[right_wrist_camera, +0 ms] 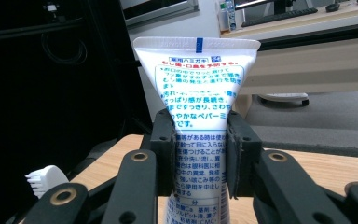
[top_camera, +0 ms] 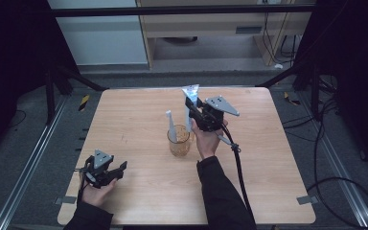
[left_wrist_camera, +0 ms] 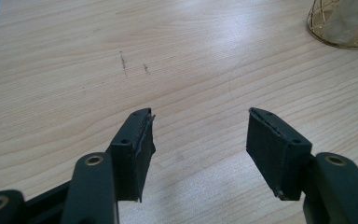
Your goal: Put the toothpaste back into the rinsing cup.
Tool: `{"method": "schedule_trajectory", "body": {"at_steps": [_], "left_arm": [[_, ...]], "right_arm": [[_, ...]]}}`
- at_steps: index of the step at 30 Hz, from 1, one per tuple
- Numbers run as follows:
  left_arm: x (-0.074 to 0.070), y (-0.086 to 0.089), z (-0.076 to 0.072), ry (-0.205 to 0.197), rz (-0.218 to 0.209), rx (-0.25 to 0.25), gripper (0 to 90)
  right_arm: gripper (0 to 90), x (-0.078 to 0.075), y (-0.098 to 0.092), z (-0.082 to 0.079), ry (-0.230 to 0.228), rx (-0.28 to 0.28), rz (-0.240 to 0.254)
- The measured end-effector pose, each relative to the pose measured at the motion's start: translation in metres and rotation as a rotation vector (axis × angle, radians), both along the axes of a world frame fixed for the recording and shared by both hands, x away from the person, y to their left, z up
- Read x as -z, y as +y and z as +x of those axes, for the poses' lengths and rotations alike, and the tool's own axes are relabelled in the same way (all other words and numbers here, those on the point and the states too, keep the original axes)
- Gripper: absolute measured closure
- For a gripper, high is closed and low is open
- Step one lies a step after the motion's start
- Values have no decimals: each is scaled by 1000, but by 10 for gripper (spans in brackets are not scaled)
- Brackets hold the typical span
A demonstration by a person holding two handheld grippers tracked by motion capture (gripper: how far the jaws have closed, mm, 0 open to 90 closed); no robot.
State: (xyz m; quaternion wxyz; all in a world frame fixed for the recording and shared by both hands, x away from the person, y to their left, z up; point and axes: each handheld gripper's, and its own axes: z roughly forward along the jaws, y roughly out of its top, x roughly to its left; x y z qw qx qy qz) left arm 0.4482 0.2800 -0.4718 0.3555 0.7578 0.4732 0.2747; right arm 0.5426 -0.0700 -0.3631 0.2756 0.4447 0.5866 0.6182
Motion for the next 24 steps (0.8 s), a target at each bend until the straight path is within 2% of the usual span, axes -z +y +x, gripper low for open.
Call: {"method": "schedule_trajectory", "body": {"at_steps": [8,24], "left_arm": [[0,0,0,-1,-2,0,404],[0,1,0,-1,-2,1,404]], "right_arm": [[687,8,11,5,1,-9,-6],[684,29,25,10,47,-17,-12]]}}
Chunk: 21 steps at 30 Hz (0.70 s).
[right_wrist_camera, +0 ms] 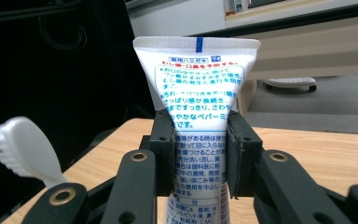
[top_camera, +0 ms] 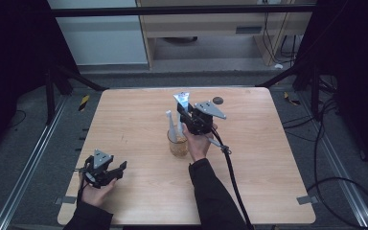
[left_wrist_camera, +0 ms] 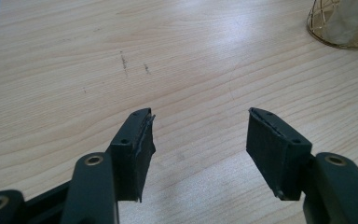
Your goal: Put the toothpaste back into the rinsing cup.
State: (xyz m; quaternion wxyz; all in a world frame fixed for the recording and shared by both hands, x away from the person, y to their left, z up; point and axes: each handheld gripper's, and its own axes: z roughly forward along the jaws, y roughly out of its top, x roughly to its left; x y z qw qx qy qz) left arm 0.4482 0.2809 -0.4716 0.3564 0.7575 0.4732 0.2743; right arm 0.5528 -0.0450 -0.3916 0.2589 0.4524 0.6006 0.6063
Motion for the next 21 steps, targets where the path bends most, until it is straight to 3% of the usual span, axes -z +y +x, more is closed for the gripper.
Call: {"method": "schedule_trajectory", "body": {"at_steps": [12,21], "left_arm": [[0,0,0,0,-1,-1,404],[0,0,0,3,-1,0,404]], "right_arm": [[678,13,6,0,34,-9,-30],[670,24,9,-2,67,-17,-81]]}}
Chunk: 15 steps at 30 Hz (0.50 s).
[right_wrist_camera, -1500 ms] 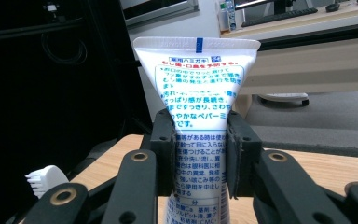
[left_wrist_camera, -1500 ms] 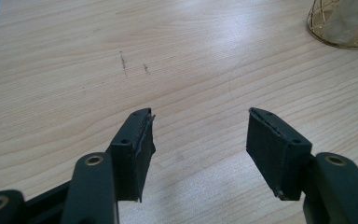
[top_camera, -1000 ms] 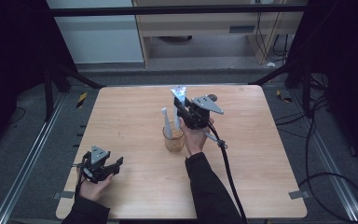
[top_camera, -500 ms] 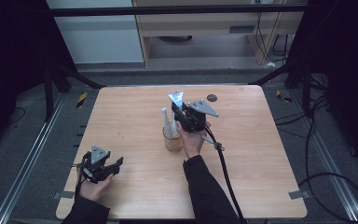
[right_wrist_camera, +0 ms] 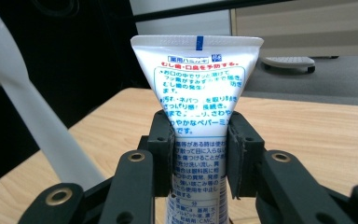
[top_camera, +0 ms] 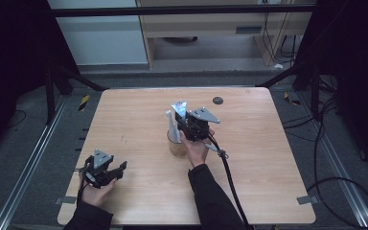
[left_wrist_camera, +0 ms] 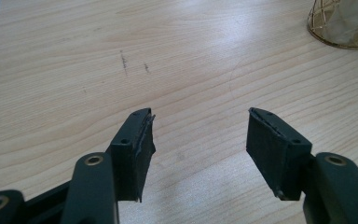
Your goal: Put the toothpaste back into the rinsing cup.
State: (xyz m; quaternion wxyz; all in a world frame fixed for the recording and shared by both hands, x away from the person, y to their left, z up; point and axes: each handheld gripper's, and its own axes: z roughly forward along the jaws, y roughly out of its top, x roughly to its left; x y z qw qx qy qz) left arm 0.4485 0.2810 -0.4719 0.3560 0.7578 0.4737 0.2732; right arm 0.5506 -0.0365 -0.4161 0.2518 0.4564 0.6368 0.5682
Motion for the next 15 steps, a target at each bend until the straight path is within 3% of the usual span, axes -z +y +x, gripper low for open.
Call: {"method": "schedule_trajectory", "body": {"at_steps": [15], "left_arm": [[0,0,0,0,1,-1,404]], "right_arm": [[642,11,-3,-9,60,-34,-66]]}}
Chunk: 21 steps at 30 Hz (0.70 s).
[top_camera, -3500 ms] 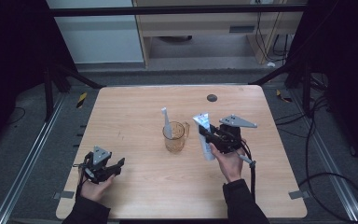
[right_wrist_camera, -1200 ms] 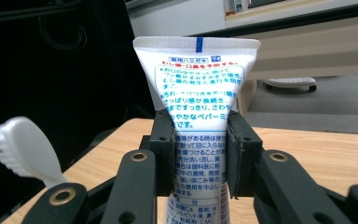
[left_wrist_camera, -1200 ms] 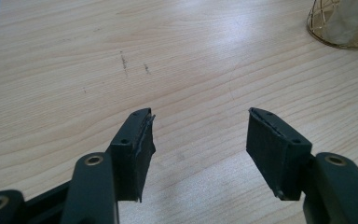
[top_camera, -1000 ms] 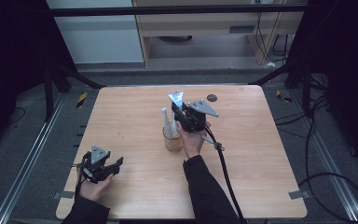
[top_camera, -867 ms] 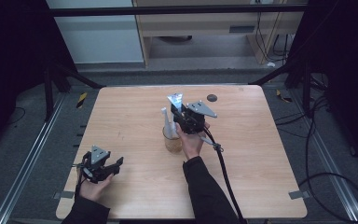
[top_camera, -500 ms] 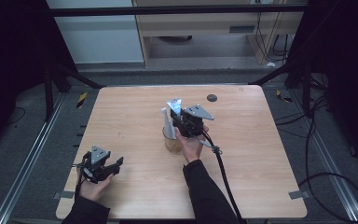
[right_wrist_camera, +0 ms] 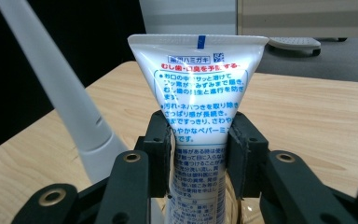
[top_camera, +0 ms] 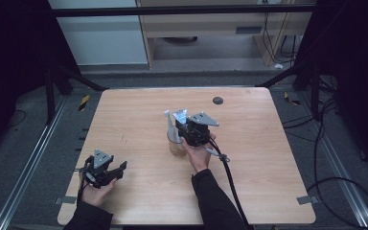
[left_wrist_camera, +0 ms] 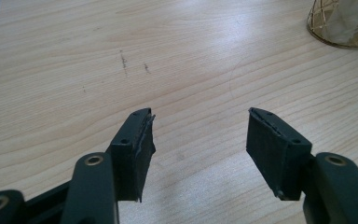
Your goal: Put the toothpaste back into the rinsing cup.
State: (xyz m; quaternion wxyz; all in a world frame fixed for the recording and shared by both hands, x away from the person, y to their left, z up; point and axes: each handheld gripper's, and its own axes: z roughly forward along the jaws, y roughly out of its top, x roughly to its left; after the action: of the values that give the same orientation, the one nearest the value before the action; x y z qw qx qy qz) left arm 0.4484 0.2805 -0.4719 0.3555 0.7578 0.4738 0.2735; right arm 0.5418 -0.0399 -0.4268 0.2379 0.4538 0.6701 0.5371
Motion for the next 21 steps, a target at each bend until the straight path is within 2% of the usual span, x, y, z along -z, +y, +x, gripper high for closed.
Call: {"method": "schedule_trajectory", "body": {"at_steps": [3,8,11,13,18,21], "left_arm": [[0,0,0,0,0,0,404],[0,0,0,0,1,0,404],[0,0,0,1,1,0,404],[0,-1,0,1,1,0,405],[0,-1,0,2,1,0,405],[0,-1,0,3,1,0,405]], "right_arm": [[624,1,-2,-3,8,-9,-7],[593,4,-7,-6,46,-27,-21],[575,6,-8,-8,71,-39,-47],[567,8,-8,-9,71,-38,-73],[541,6,-13,-12,72,-40,-86],[484,2,-16,-13,72,-45,-88]]}}
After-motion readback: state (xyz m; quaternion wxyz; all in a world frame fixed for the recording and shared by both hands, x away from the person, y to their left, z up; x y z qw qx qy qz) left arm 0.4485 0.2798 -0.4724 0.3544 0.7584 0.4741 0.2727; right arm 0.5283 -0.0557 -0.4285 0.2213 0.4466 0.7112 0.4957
